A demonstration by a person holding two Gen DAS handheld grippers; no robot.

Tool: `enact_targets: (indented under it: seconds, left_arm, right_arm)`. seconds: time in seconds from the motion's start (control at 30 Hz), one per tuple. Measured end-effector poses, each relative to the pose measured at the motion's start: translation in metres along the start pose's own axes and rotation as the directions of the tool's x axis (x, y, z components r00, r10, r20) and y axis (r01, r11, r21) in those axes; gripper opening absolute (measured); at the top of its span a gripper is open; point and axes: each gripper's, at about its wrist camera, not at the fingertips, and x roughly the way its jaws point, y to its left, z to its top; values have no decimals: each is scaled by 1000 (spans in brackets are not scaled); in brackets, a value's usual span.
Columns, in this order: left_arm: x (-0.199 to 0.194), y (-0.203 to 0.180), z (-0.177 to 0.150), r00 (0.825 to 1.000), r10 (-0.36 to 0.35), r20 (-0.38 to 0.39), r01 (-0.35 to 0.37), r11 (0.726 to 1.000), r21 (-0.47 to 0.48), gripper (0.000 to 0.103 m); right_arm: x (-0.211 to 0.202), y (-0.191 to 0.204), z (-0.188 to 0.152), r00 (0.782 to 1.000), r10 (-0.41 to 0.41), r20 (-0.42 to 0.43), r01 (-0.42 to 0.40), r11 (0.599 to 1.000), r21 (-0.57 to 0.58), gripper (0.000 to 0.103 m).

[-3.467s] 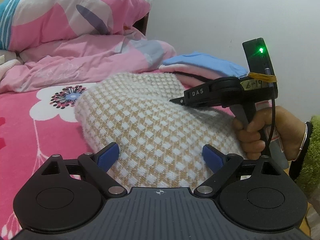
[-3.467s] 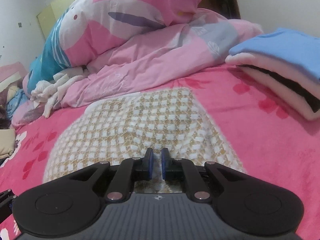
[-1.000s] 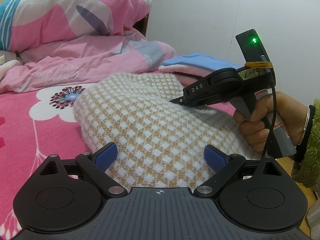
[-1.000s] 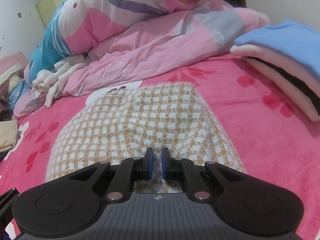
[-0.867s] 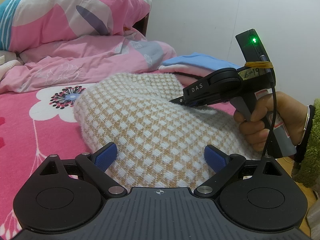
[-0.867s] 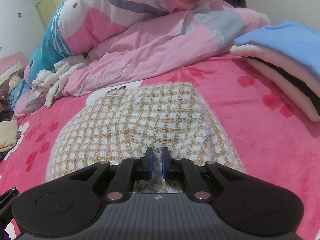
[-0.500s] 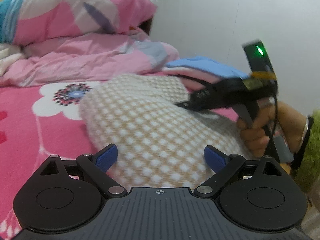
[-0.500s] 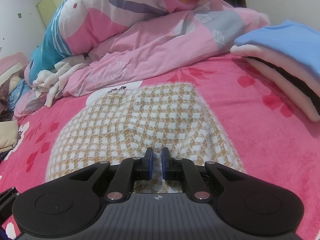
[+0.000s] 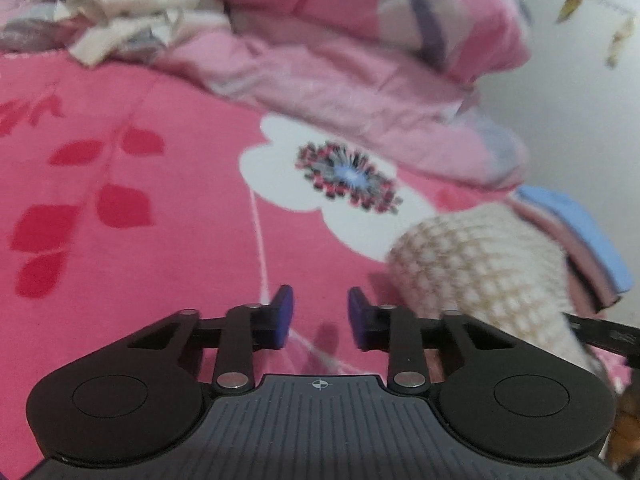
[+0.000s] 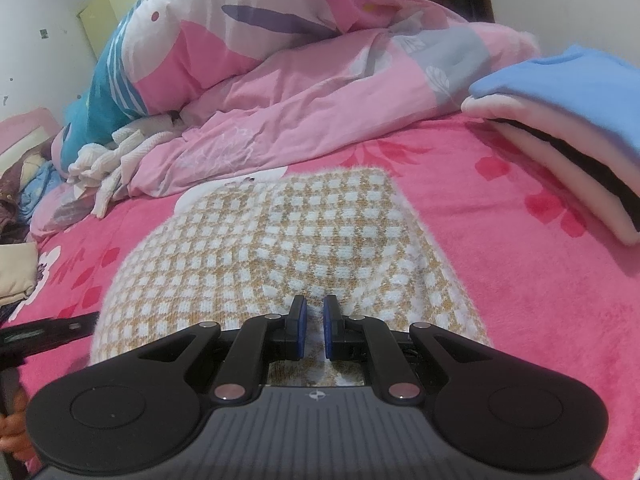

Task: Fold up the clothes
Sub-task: 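Close the left gripper on the checked coat's folded edge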

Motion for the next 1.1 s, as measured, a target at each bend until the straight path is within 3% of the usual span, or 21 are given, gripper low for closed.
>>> enact_targets:
  seconds: [0.03, 0.1, 0.17, 0.3, 0.67, 0.8, 0.9, 1.0, 1.1]
  left_arm:
    - [12, -12, 5, 1000, -19, -25, 19, 1000, 11, 18]
    - [28, -36, 10, 996, -71, -53, 73, 997, 36, 0]
    - [27, -58, 13, 998, -64, -21, 66, 992, 103, 0]
    - [21, -39, 19, 992, -111, -60, 115, 991, 63, 0]
    - [13, -83, -16, 997, 13, -77, 3, 979, 205, 0]
    - [0, -51, -12, 988, -52, -147, 72, 989, 127, 0]
    - [-27, -31, -26, 988, -30, -150, 49, 991, 125, 0]
    - [-25, -53, -44, 978, -40, -203, 76, 982, 172, 0]
    - [-9, -99, -56, 982, 33, -186, 20, 961, 276, 0]
  right_arm:
    - [0, -1, -1, 1000, 4, 2, -4, 1000, 2, 7]
    - [-1, -3, -1, 1000, 7, 5, -7, 1000, 7, 8]
    - [-2, -5, -2, 1000, 1, 6, -1, 1000, 10, 8]
    - [-5, -13, -4, 999, 41, 7, -41, 998, 37, 8]
    - [-4, -17, -6, 999, 46, 22, -47, 998, 51, 8]
    - [-4, -22, -7, 997, 72, 24, -74, 994, 80, 7]
    - [-4, -20, -8, 997, 65, 31, -67, 995, 67, 8]
    - [-4, -21, -8, 997, 71, 33, -73, 995, 74, 8]
    - [-4, -23, -8, 996, 77, 35, -80, 993, 84, 7]
